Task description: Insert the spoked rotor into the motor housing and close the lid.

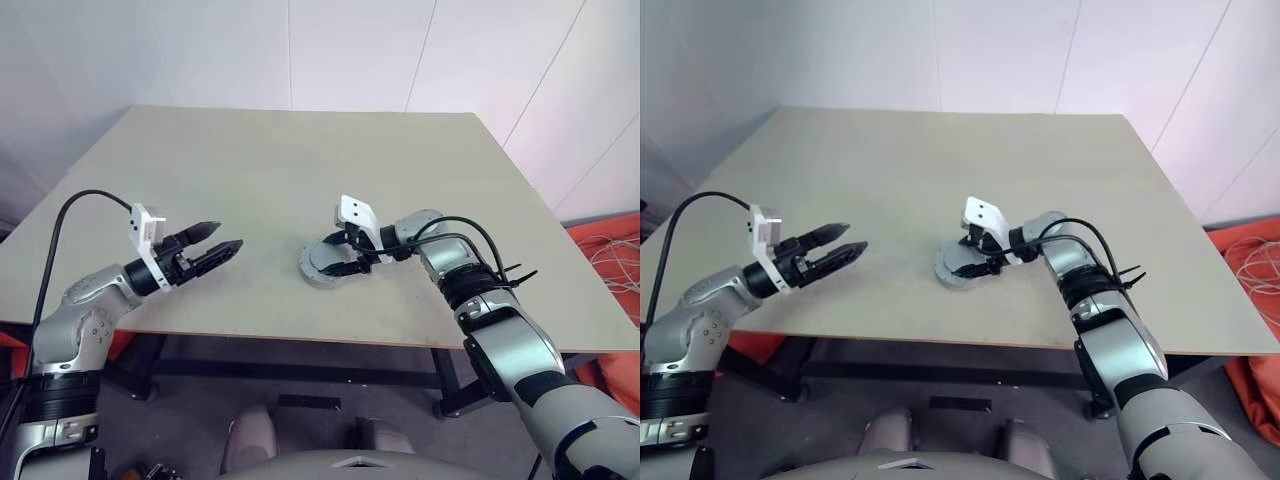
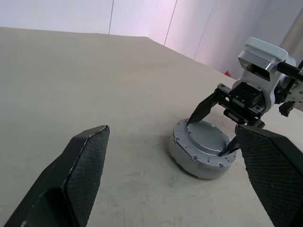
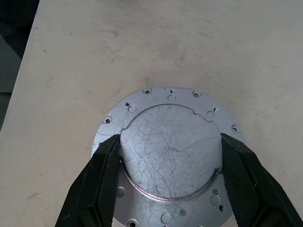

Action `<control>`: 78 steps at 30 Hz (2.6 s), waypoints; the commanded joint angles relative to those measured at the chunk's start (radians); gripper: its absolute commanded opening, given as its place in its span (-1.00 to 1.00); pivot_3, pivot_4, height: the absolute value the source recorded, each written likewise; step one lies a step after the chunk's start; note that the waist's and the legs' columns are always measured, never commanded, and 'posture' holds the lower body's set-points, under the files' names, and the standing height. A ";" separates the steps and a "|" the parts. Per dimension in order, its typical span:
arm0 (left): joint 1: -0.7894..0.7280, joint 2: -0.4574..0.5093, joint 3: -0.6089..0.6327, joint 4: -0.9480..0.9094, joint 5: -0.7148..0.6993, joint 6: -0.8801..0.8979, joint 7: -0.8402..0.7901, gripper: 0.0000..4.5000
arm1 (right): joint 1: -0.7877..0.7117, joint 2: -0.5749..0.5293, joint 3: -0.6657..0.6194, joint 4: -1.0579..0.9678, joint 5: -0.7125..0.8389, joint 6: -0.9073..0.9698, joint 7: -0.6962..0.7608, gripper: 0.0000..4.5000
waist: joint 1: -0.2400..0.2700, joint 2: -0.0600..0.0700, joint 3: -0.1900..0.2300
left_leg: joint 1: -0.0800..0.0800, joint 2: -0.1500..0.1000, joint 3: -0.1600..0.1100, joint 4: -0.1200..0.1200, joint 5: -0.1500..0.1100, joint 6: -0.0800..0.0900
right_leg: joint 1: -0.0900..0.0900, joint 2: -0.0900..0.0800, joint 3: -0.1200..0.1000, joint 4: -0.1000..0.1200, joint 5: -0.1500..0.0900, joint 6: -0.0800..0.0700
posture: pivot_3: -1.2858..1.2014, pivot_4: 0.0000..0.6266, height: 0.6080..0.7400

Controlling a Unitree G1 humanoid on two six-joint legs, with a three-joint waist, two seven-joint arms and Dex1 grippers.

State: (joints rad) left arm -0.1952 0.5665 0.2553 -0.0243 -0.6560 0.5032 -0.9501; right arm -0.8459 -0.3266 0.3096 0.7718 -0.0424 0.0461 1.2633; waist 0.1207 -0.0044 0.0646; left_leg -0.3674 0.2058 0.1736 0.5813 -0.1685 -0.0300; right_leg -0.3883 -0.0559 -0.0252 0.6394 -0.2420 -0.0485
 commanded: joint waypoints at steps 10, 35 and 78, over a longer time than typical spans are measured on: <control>-0.036 -0.004 -0.017 -0.038 -0.013 0.057 0.050 1.00 | 0.012 -0.013 0.023 0.031 -0.033 0.005 0.002 0.38 | 0.000 0.000 0.000 | 0.000 0.000 0.000 0.000 0.000 0.000 | 0.000 0.000 0.000 0.000 0.000 0.000 | 0.03 -1.00 1.00; -0.320 -0.296 -0.328 0.345 0.309 -0.143 0.110 -1.00 | 0.009 -0.003 0.016 0.029 -0.026 0.011 0.001 0.38 | 0.000 -0.001 -0.001 | 0.001 0.000 0.000 -0.001 0.000 0.000 | 0.002 0.000 0.000 -0.002 0.000 0.000 | 0.03 -1.00 1.00; -0.356 -0.289 -0.386 0.358 0.404 0.082 0.154 -1.00 | 0.026 0.001 0.023 0.009 -0.031 0.003 -0.031 0.38 | -0.001 0.000 -0.001 | 0.006 0.000 -0.003 -0.002 0.000 0.000 | 0.004 -0.001 0.000 -0.002 -0.001 0.002 | 0.03 -1.00 1.00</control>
State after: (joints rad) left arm -0.5490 0.2732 -0.1159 0.3260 -0.2591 0.5587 -0.7941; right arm -0.8396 -0.3214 0.3092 0.7767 -0.0399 0.0451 1.2457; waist 0.1199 -0.0041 0.0634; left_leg -0.3617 0.2054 0.1710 0.5787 -0.1687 -0.0297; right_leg -0.3838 -0.0571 -0.0254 0.6368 -0.2430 -0.0465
